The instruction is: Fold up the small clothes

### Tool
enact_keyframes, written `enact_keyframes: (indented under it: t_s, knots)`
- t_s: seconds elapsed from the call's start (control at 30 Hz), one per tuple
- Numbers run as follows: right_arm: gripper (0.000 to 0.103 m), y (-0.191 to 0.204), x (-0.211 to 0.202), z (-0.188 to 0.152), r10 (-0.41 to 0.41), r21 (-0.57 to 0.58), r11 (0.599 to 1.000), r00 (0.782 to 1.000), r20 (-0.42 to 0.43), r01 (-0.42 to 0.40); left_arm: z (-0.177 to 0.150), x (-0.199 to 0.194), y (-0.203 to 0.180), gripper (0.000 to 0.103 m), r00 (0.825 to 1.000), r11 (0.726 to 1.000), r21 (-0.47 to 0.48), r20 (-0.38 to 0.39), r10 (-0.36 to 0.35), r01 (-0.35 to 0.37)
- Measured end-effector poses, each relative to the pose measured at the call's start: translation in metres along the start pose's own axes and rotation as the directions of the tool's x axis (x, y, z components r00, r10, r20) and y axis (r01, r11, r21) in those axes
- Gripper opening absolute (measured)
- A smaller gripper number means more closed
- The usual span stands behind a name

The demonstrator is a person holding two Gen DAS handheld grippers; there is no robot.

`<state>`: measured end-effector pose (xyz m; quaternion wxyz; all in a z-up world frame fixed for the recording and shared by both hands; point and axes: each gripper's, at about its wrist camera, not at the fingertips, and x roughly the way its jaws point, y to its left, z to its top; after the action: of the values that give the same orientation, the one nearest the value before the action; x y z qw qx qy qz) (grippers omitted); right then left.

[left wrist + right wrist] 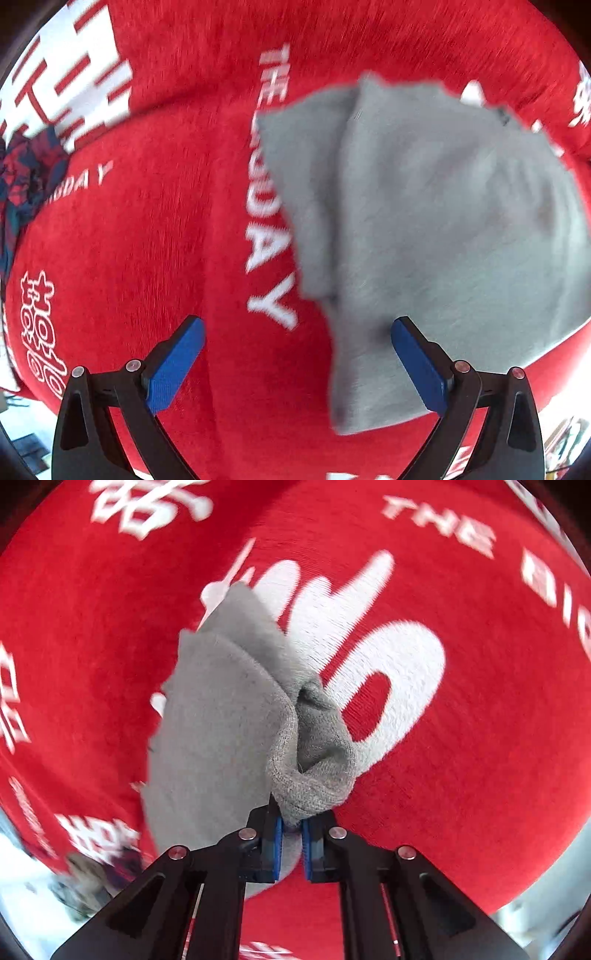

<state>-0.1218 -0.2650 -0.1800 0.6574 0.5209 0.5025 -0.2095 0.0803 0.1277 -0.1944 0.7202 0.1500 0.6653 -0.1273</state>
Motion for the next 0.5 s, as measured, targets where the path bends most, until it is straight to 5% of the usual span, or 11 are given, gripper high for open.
enact_keyframes:
  t_s: [0.27,0.5]
  knots:
    - [0.012,-0.012,0.000,-0.014,-0.098,0.032,0.995,0.995,-0.006,0.099,-0.013,0.004,0.021,0.102,0.998,0.998,-0.003,-0.035,-0.056,0.056]
    - [0.014,0.027,0.008,-0.067,-0.008,-0.035,0.999,0.994,-0.113,0.005,-0.011,-0.008,0.030,0.102,0.996,0.997,-0.012,-0.056,-0.071,0.071]
